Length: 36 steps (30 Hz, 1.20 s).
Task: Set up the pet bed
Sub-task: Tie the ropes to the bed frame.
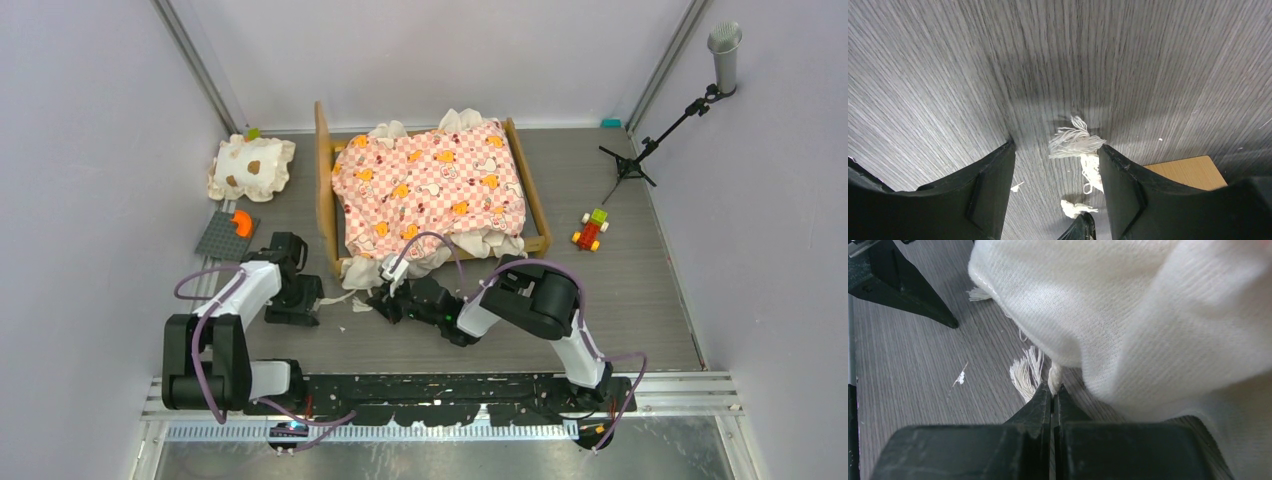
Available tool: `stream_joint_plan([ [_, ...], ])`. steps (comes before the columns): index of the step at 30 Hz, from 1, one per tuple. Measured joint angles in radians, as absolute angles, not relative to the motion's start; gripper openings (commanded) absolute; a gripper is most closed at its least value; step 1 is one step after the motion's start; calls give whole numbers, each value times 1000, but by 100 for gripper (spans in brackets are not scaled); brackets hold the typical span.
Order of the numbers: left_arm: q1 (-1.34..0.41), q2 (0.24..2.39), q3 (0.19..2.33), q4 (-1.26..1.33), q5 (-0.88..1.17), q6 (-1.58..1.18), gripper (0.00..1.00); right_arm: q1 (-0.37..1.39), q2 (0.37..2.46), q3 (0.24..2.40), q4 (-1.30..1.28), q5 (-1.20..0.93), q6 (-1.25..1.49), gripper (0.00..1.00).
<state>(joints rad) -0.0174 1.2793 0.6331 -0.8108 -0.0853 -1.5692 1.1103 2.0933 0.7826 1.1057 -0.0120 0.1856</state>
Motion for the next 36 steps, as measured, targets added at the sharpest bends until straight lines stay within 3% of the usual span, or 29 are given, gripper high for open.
stream_joint_plan([
  [9,-17,1304,654,-801,-84,-1588,58,1114,2108,783,1114,-12,186,1],
  [23,-17,1227,684,-778,-72,-1598,58,1119,2108,783,1116,7,187,1],
  [36,-17,1358,690,-749,-68,-1617,59,1120,2109,783,1117,22,188,1],
])
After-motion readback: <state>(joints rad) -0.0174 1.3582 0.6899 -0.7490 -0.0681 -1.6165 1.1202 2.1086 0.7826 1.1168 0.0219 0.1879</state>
